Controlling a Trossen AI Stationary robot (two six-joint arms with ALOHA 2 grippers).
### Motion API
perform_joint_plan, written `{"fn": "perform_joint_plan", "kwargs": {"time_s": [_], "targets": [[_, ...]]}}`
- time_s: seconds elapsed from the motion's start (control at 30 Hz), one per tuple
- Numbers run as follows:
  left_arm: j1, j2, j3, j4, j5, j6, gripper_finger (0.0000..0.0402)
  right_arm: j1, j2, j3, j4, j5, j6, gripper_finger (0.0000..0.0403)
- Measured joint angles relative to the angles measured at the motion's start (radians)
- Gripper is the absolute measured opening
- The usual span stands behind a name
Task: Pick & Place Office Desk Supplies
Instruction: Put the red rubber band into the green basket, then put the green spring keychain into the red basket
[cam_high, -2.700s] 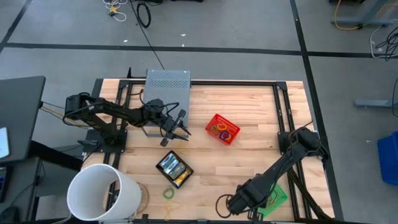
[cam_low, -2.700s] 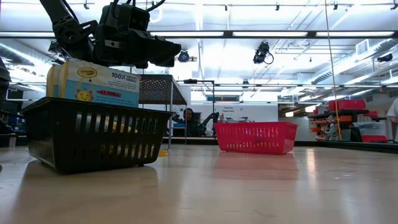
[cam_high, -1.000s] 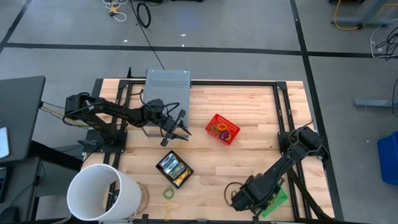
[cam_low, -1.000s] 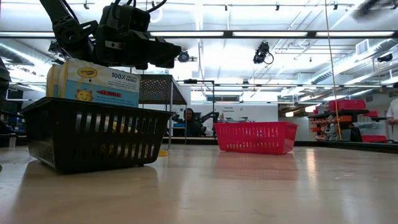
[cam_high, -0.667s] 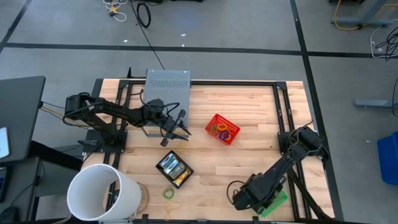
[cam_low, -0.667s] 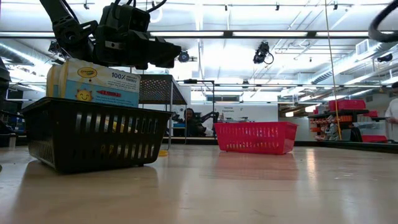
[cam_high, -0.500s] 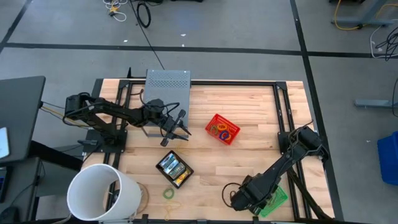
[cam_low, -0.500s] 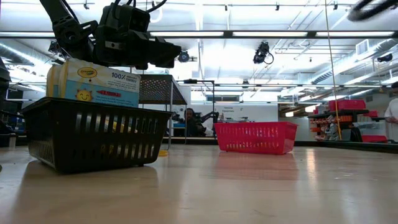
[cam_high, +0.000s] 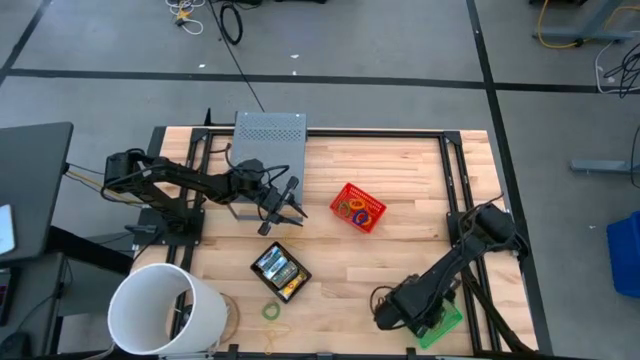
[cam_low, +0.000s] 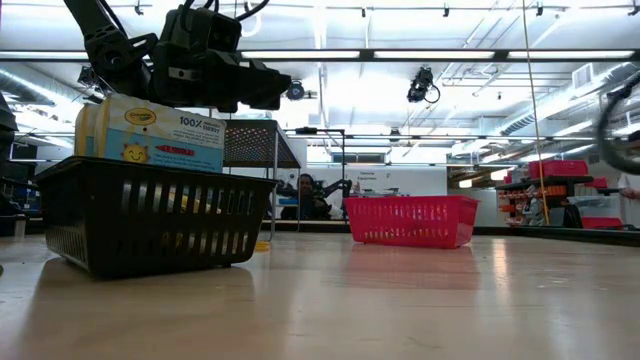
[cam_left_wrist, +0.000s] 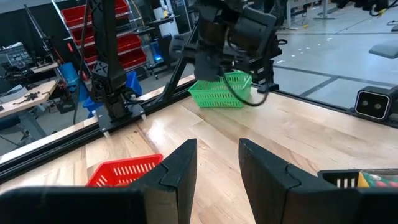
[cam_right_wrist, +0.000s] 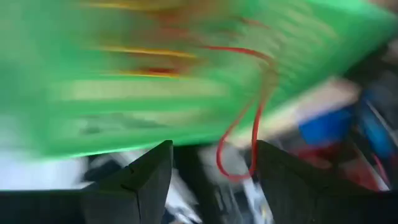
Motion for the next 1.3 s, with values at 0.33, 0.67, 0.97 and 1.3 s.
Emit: {"fn": "perform_joint_plan", "kwargs": {"time_s": [0.33, 0.67, 0.97, 1.3], "targets": [[0.0, 0.0, 0.0, -0.005, -0.01, 0.008, 0.0127, 0.023, -0.024, 0.014, 0.084, 0.08, 0.125, 0.0203], [0.0, 0.0, 0.0, -0.005, -0.019, 0.001, 0.0127, 0.034, -0.049, 0.02, 0.17, 0.104, 0.141, 0.0172], [0.0, 0.0, 0.0, -0.007, 0.029, -0.027, 0.0127, -0.016, -0.1, 0.02, 0.368, 0.454, -0.072, 0.0172], [-0.065, 0.0, 0.049, -0.115, -0.007, -0.231, 0.0127, -0.123, -0.127, 0.02, 0.523, 0.737, -0.429, 0.0172]]}}
